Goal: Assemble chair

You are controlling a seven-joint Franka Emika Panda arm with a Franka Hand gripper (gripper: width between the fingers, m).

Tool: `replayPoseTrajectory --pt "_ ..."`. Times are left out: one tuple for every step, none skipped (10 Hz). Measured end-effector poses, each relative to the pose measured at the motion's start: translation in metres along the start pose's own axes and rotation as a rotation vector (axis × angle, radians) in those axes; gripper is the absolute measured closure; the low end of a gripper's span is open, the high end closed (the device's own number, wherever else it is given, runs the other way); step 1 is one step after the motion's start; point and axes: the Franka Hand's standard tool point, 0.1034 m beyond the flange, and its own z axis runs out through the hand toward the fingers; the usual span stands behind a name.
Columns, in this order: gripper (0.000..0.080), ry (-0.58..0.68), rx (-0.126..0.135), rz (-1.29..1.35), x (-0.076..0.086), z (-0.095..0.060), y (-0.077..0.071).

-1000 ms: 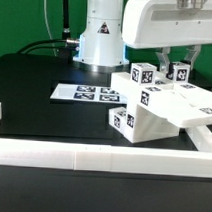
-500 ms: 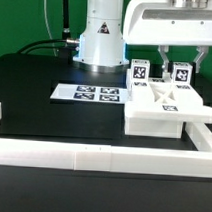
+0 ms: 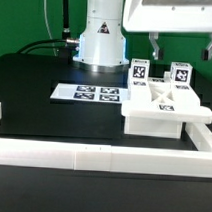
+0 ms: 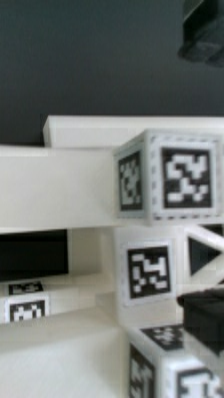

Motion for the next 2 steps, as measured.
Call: replayPoseTrajectory --pt "0.0156 0.001 -0.001 0.000 0.0001 0.0016 0.0003" --pt "0.0151 0.000 -0.001 0.000 0.0001 0.0021 0.0003"
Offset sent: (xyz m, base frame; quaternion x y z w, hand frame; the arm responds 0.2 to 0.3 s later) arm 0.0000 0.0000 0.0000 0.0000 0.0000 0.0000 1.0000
